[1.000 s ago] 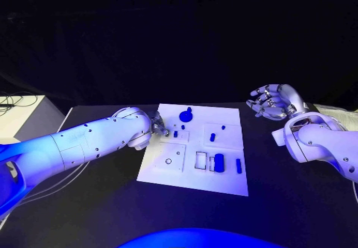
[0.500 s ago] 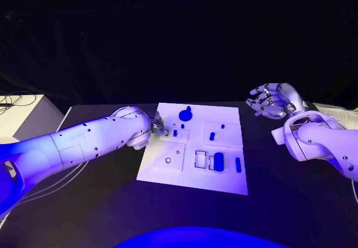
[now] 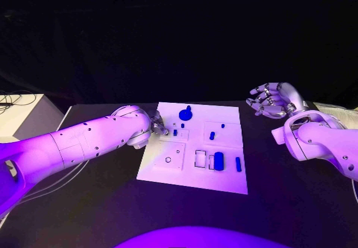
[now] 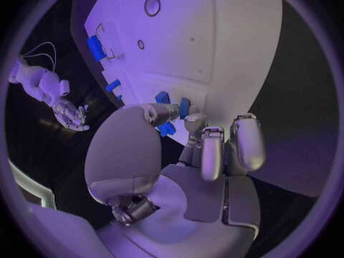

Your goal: Assemble the parts on the task board

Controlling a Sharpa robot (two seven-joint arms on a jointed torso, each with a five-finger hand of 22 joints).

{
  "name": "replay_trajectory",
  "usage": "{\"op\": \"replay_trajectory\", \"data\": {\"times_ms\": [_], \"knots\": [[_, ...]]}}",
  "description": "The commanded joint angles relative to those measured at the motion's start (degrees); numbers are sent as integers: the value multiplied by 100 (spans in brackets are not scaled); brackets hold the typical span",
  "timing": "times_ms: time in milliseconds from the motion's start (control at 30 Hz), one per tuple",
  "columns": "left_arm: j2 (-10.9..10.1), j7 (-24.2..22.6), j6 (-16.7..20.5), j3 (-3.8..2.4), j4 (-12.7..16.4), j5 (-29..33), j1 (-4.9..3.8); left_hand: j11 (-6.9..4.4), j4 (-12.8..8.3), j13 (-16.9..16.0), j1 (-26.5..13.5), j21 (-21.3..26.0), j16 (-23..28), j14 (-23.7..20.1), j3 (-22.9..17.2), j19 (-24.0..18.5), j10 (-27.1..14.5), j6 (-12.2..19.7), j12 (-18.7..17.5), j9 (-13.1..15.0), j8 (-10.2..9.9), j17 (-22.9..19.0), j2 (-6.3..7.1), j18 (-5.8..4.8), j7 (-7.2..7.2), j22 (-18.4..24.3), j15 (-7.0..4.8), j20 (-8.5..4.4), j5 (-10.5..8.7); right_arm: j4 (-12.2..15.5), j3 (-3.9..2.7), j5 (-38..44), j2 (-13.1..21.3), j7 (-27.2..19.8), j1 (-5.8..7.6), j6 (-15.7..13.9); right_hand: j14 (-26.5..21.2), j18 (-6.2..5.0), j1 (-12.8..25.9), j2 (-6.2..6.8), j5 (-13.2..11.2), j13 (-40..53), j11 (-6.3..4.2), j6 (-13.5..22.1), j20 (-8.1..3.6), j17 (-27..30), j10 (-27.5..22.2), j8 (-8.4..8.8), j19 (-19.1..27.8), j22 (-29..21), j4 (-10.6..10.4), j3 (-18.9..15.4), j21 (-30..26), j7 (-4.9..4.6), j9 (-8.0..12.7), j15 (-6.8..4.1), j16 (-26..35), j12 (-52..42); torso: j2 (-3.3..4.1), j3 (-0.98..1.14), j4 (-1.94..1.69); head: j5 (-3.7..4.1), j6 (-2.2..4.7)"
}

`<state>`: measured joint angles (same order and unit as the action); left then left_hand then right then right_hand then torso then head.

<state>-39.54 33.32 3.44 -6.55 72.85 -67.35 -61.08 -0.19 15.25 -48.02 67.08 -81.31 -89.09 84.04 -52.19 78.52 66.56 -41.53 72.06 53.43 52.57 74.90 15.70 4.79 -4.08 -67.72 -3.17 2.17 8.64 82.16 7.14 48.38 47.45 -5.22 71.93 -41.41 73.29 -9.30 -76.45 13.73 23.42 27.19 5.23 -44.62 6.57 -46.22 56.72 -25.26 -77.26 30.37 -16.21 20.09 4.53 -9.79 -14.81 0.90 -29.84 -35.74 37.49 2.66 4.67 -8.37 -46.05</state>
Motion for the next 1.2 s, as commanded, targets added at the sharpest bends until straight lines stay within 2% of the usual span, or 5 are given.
{"op": "replay_trajectory", "data": {"times_ms": [33, 500, 867, 1000, 1200], "knots": [[30, -29, -143, 15, -9, -98, 14, -17, -805, 6, 38, -29, -25, 540, -794, 25, 2, -7, -26, 50, 32, 1363, -42, -28, 27, 6, -50, -3, -16, 2, -3, 45, 1, -46, -7, 67, 31, -113, 46, -23, 20, -4, 11, 20, 11, -5, 31, -33, -48, -5, -17, 12, -32, -24, 7, 7, 39, 26, 2, 4, 3, 0, -6], [90, 2, -234, 46, -57, -72, 21, -53, -640, 86, -152, -10, 3, 516, -467, 6, -86, -132, -62, -138, -154, 1302, 89, -23, 96, 25, -74, -10, -50, 6, -3, 45, 9, -47, -10, 64, 35, -113, 56, -25, 24, -6, 11, 20, 12, -7, 32, -33, -50, -12, -20, 12, -34, -25, 7, 7, 46, 25, -3, 3, 2, 10, -27], [74, 71, -349, 58, -80, -12, 24, -57, -598, 105, -307, -1, 6, 514, -178, 7, -139, -212, -66, -238, -231, 1297, 107, -24, 100, 26, -77, -18, 0, 8, -3, 45, 24, -43, -11, 63, 37, -113, 65, -27, 26, -8, 12, 20, 12, -8, 32, -33, -52, -18, -22, 12, -34, -25, 7, 8, 50, 25, -1, 0, 0, 18, -33], [67, 86, -356, 59, -81, -11, 25, -76, -672, 94, -231, 1, 2, 517, -244, 9, -143, -225, -67, -269, -256, 1305, 85, -23, 122, 25, -91, -25, 69, 8, -3, 45, 26, -44, -11, 64, 40, -112, 81, -33, 30, -10, 13, 20, 13, -10, 32, -33, -53, -26, -27, 12, -36, -26, 8, 9, 57, 25, -1, -1, 0, 16, -35], [62, 106, -345, 58, -86, -23, 27, -51, -895, 81, -71, -15, -12, 530, -795, 28, -92, -192, -100, -224, -177, 1336, 46, -28, 59, -8, -86, -42, 155, 7, -3, 43, 26, -46, -12, 67, 45, -112, 102, -46, 41, -14, 14, 21, 14, -14, 32, -33, -56, -38, -32, 15, -38, -27, 8, 10, 67, 24, -1, 0, -1, 17, -43]]}}
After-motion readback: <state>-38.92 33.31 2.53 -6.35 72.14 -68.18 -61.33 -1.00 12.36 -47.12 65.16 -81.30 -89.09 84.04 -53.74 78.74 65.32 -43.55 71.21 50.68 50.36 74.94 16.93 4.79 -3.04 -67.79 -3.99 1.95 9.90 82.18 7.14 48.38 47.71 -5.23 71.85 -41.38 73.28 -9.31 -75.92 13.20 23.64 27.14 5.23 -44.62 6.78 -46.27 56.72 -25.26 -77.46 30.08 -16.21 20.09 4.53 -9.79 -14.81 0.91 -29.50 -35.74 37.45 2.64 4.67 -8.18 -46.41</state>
